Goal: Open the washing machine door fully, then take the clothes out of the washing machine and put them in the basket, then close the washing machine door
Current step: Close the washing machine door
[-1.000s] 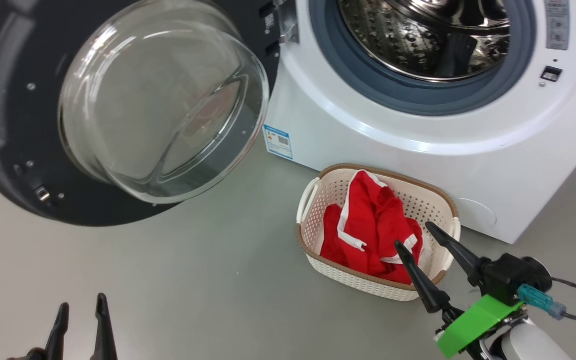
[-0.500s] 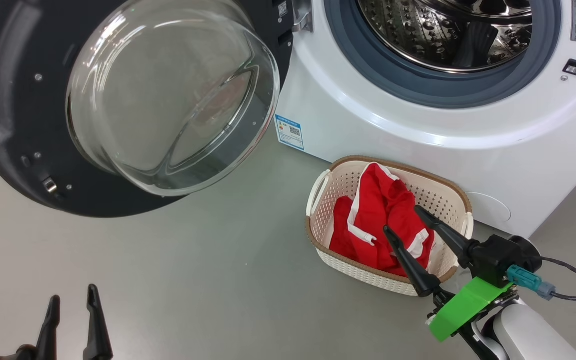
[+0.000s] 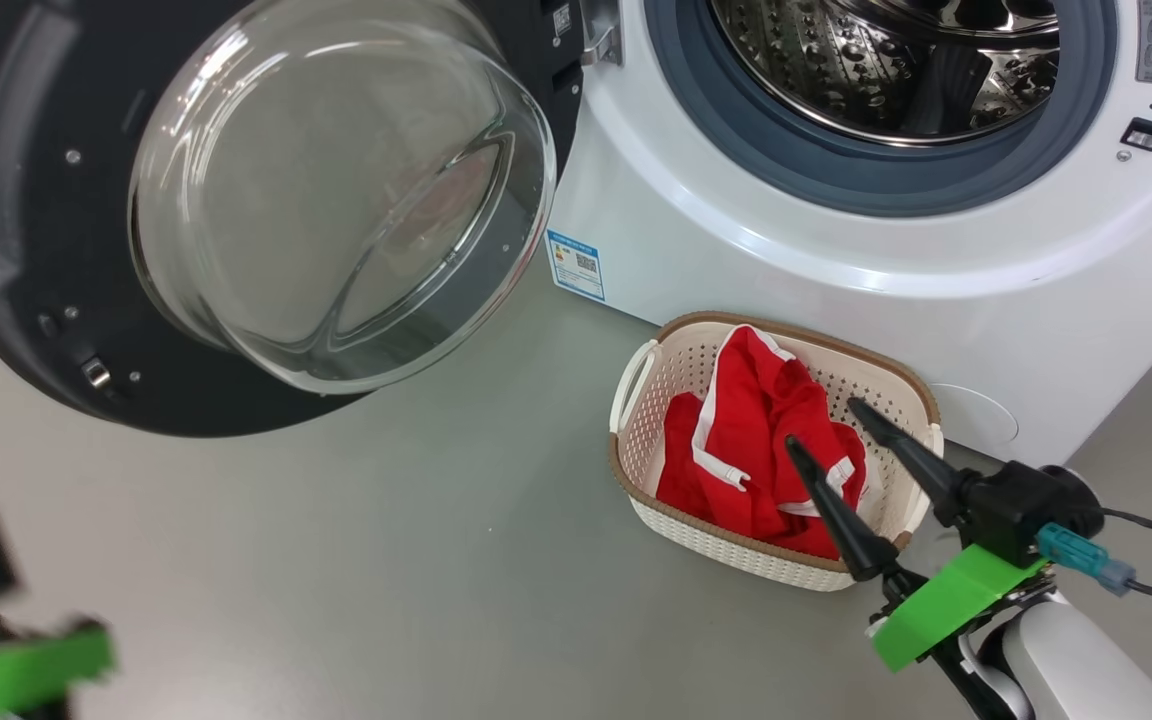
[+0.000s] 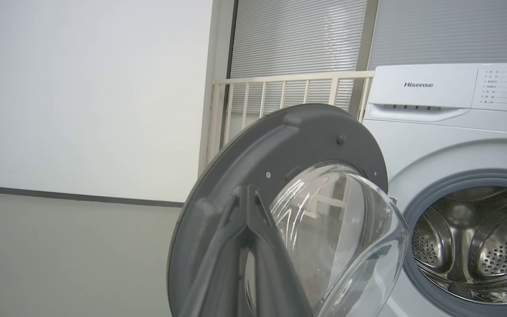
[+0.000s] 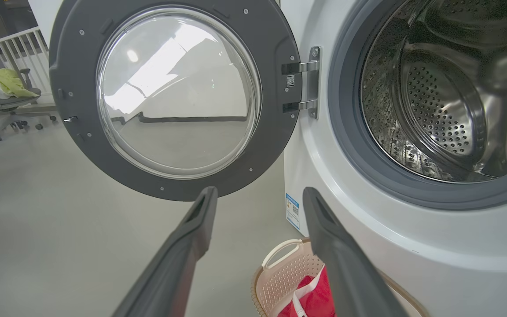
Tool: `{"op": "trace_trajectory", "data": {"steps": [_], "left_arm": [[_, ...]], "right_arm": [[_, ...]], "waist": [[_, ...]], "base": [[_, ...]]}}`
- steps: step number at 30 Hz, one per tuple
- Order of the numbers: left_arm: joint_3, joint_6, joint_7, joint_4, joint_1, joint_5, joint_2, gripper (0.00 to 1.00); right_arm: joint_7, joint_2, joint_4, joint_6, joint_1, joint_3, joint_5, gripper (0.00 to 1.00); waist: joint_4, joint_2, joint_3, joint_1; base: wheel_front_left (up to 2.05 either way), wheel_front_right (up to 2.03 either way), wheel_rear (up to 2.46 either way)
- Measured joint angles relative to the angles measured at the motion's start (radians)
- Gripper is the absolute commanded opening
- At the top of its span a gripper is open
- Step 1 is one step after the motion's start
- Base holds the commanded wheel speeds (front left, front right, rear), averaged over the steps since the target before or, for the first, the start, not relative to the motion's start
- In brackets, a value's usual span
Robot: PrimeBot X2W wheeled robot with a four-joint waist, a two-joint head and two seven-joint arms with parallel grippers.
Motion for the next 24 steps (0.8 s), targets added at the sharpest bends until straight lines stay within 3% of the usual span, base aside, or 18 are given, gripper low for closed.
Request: {"op": "trace_trajectory", "data": {"steps": [3, 8, 12, 14, 15, 18, 19, 20, 24], "left_arm": [[0.067, -0.020, -0.003, -0.048, -0.094, 0.003, 0.037, 0.00], [0.111, -0.024, -0.003, -0.020, -0.279, -0.095, 0.180, 0.00], [0.121, -0.030, -0.004, 0.098, -0.410, -0.275, 0.318, 0.00], [0.115, -0.030, -0.004, 0.196, -0.468, -0.395, 0.375, 0.00], [0.100, -0.030, 0.005, 0.302, -0.522, -0.496, 0.437, 0.00], [0.082, -0.030, 0.032, 0.403, -0.579, -0.600, 0.486, 0.00], [0.073, -0.030, 0.057, 0.453, -0.607, -0.646, 0.509, 0.00], [0.044, -0.030, 0.155, 0.541, -0.665, -0.763, 0.545, 0.00], [-0.013, -0.030, 0.314, 0.672, -0.744, -0.895, 0.570, 0.00]], "right_arm": [[0.000, 0.002, -0.014, 0.000, 0.012, -0.026, -0.004, 1.00], [0.000, 0.013, -0.023, 0.000, 0.068, -0.064, -0.013, 1.00], [0.000, 0.016, -0.033, 0.000, 0.082, -0.069, -0.022, 1.00], [0.000, 0.015, -0.035, 0.000, 0.081, -0.070, -0.023, 1.00], [0.000, 0.015, -0.036, 0.000, 0.080, -0.072, -0.024, 1.00], [0.000, 0.014, -0.037, 0.000, 0.079, -0.072, -0.031, 1.00], [0.000, 0.012, -0.037, 0.000, 0.079, -0.072, -0.031, 1.00], [0.000, 0.010, -0.037, 0.000, 0.076, -0.072, -0.031, 1.00], [0.000, 0.002, -0.037, 0.000, 0.066, -0.072, -0.033, 1.00]], "waist": [[-0.002, 0.0000, 0.002, 0.0000], [-0.009, -0.0001, 0.003, 0.0000], [-0.020, 0.0000, 0.015, 0.0000], [-0.028, 0.0000, 0.025, 0.0000], [-0.034, 0.0000, 0.036, 0.0000], [-0.041, 0.0000, 0.048, 0.0000], [-0.044, 0.0000, 0.055, 0.0000], [-0.050, 0.0000, 0.067, 0.0000], [-0.057, -0.0001, 0.088, 0.0000]], "base": [[0.00, 0.00, 0.00], [0.00, 0.00, 0.00], [0.00, 0.00, 0.00], [0.00, 0.00, 0.00], [0.00, 0.00, 0.00], [0.00, 0.00, 0.00], [0.00, 0.00, 0.00], [0.00, 0.00, 0.00], [0.00, 0.00, 0.00]]}}
